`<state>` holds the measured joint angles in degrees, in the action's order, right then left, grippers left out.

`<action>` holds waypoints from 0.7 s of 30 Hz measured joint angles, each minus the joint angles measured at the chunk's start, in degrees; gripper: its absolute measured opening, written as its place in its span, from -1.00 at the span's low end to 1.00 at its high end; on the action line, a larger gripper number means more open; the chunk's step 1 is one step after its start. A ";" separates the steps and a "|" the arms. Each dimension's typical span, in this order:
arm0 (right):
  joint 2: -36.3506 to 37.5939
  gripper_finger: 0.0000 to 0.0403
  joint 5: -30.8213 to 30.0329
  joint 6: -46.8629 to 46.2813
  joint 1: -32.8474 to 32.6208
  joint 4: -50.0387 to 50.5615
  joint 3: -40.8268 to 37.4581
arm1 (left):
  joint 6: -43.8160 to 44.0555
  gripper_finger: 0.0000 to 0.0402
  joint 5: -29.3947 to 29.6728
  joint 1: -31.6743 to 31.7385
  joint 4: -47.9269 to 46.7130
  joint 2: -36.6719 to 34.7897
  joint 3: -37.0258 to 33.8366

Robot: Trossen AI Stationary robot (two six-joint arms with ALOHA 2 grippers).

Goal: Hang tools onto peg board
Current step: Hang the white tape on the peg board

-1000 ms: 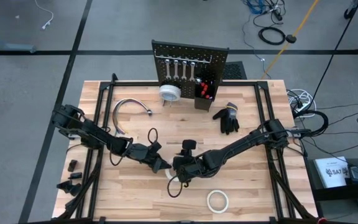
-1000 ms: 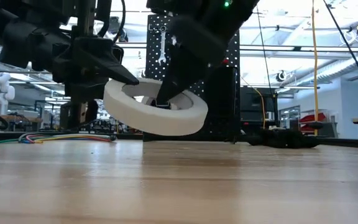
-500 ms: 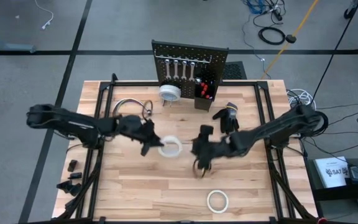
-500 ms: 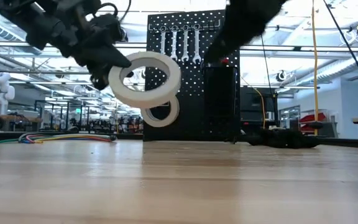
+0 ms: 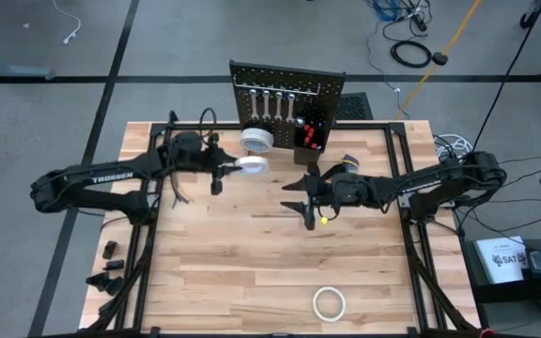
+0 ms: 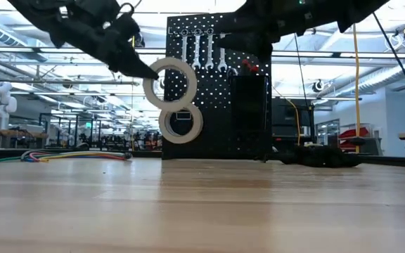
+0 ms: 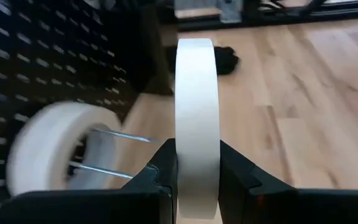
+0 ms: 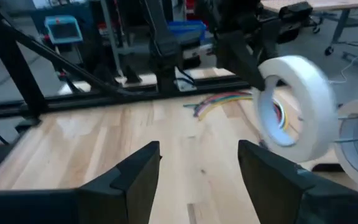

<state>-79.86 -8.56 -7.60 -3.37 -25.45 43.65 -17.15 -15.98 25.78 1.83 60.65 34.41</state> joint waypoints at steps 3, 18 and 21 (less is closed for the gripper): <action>-0.04 0.04 -0.06 1.15 0.03 1.85 0.97 | 0.10 -0.70 -7.03 4.46 -1.11 1.56 0.01; -0.06 0.04 -0.43 3.75 2.33 1.65 1.08 | -4.21 -0.70 -21.21 17.81 6.60 14.12 0.09; -0.06 0.04 -0.43 3.31 2.34 1.92 1.08 | -4.38 -0.70 -22.07 18.75 7.32 16.61 0.47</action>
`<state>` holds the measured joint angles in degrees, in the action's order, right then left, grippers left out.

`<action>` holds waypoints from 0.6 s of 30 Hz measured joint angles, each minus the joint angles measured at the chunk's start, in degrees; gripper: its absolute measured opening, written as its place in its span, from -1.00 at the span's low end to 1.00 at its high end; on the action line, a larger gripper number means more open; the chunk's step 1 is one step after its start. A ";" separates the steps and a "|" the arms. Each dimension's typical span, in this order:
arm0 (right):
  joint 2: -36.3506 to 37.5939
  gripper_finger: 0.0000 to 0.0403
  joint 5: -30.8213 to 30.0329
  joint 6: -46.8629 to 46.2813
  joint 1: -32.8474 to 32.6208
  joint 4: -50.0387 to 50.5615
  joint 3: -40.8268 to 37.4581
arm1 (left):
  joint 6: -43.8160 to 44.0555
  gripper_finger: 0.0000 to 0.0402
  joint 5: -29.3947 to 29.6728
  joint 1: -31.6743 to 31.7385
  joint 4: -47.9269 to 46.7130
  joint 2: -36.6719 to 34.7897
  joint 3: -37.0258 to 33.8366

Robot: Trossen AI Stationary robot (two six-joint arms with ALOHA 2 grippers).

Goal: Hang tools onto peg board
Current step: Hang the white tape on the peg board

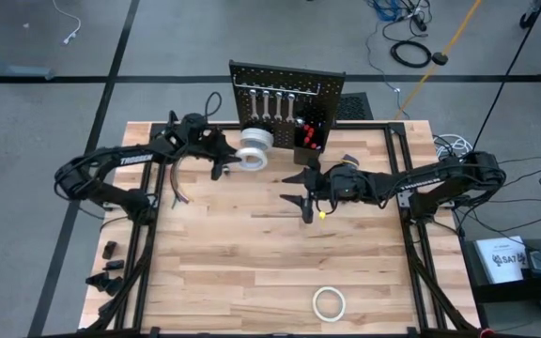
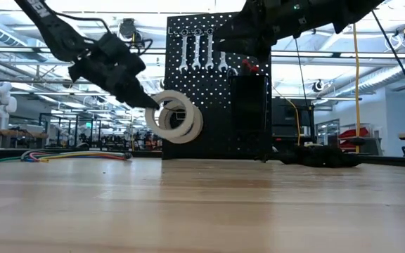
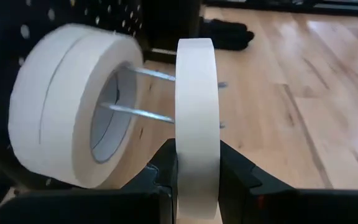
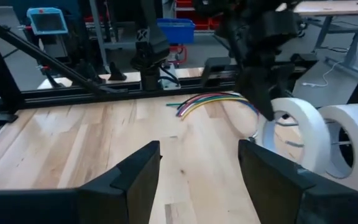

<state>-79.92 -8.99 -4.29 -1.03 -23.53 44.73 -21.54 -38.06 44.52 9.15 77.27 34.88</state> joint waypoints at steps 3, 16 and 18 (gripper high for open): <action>0.00 0.04 0.12 -0.13 -0.11 0.57 -0.02 | 0.00 -0.70 0.07 0.54 0.53 1.85 0.82; 0.00 0.04 0.13 -2.56 -1.12 7.13 -0.04 | 5.64 -0.10 14.29 -1.27 1.08 2.33 1.76; 0.00 0.04 0.15 -3.11 -1.14 7.84 -0.03 | 7.75 -0.09 17.62 -1.22 0.74 2.33 1.76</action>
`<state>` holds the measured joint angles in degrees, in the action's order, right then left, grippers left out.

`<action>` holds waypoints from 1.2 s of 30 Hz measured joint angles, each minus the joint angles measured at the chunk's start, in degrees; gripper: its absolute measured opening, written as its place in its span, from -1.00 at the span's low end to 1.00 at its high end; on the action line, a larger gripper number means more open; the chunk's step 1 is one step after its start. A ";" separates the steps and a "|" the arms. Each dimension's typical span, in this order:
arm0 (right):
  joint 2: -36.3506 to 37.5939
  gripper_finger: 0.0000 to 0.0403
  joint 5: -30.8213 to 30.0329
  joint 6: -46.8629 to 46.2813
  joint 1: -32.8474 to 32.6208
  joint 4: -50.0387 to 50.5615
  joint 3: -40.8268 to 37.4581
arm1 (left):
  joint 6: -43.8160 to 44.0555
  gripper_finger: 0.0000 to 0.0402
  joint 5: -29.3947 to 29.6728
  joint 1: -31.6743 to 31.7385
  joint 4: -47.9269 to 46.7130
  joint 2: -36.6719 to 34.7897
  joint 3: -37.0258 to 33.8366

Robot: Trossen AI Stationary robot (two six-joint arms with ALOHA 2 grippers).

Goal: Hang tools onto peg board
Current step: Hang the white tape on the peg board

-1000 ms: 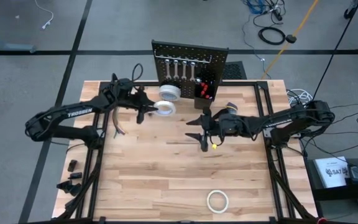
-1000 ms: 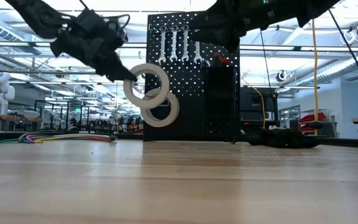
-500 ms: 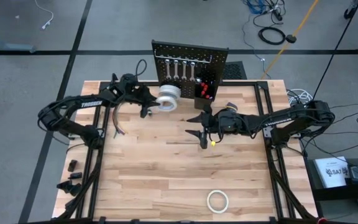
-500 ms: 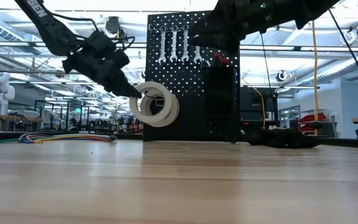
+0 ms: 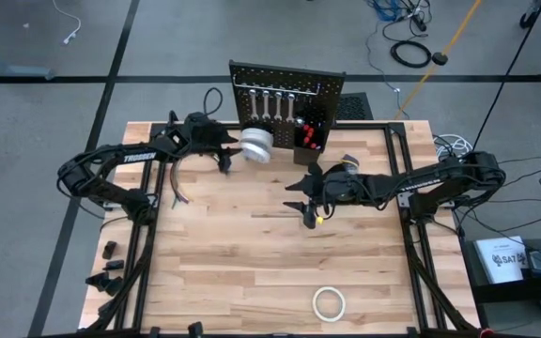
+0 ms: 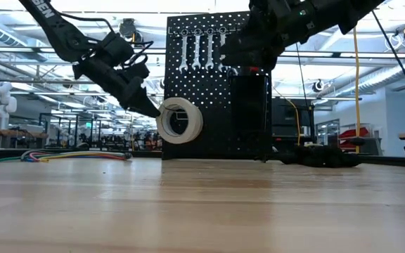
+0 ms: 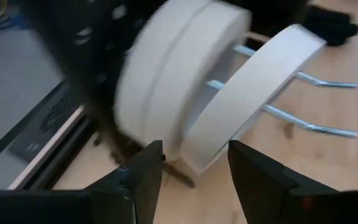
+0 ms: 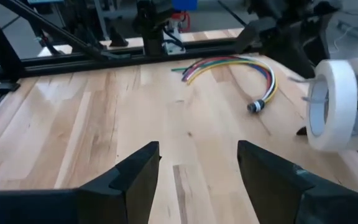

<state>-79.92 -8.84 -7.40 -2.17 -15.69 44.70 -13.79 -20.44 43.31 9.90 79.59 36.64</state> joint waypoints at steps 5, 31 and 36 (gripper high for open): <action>0.00 0.04 -0.08 -1.45 -0.38 2.12 -0.01 | 0.75 -0.08 1.43 0.07 -2.24 -1.81 0.00; 0.00 0.04 -4.92 -3.95 -2.87 5.25 -0.01 | -3.12 -0.97 22.92 -21.20 5.28 -4.26 -0.02; 0.00 0.04 -4.85 -3.95 -2.87 5.25 -0.01 | -3.89 -0.99 26.67 -21.11 7.56 -0.34 -0.04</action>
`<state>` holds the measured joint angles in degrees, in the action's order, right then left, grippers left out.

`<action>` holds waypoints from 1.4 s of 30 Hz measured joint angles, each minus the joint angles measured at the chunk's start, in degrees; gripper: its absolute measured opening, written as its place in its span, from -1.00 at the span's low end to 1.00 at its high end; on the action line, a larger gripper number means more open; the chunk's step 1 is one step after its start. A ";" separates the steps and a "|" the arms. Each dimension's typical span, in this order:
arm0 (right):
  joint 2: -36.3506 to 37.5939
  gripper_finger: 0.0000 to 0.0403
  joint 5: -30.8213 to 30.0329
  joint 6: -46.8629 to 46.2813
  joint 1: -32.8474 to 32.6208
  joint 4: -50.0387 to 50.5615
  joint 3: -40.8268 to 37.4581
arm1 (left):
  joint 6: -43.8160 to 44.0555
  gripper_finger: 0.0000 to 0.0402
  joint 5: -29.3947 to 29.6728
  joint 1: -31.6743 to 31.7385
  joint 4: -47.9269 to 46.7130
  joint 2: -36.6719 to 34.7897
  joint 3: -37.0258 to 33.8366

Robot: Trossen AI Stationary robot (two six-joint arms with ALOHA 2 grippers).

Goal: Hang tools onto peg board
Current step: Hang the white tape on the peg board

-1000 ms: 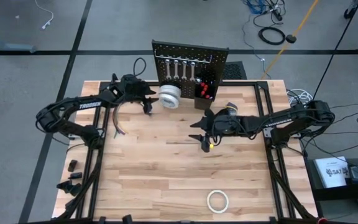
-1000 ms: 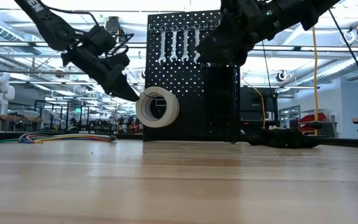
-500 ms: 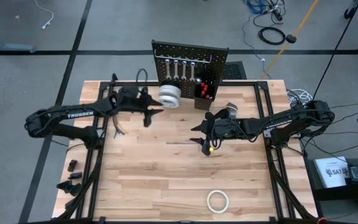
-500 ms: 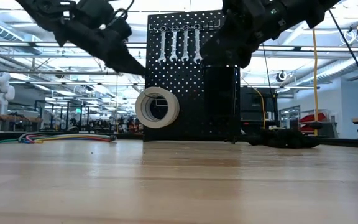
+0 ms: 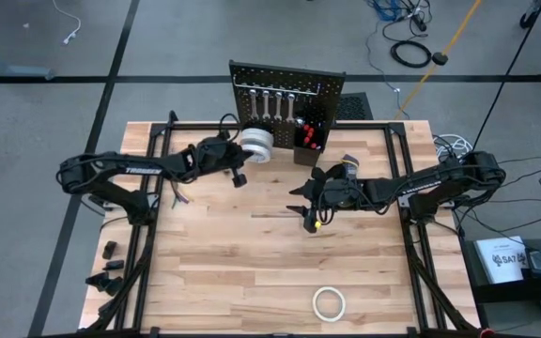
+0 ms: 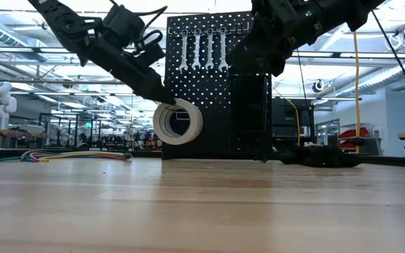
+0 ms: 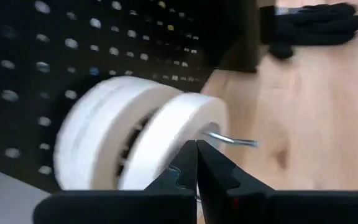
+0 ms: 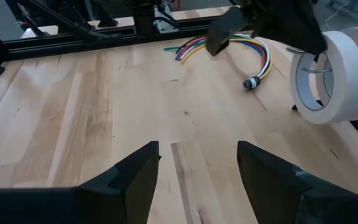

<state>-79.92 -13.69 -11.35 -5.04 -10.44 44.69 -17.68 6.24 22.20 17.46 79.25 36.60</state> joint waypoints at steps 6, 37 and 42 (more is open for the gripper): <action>0.00 0.04 0.00 0.08 0.09 0.02 0.00 | -2.68 -0.99 1.37 0.98 4.88 2.17 0.00; -1.73 0.04 7.75 -13.49 -15.93 18.82 10.91 | 3.54 -1.00 -1.97 -13.50 -17.67 -23.10 3.57; -9.27 0.04 7.65 -21.88 -20.14 29.58 16.55 | 10.13 -1.00 -2.21 -22.53 -21.05 -23.61 2.50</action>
<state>-89.19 -6.04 -33.24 -25.18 19.15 61.24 -7.54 4.03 -0.33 -3.60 55.64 39.10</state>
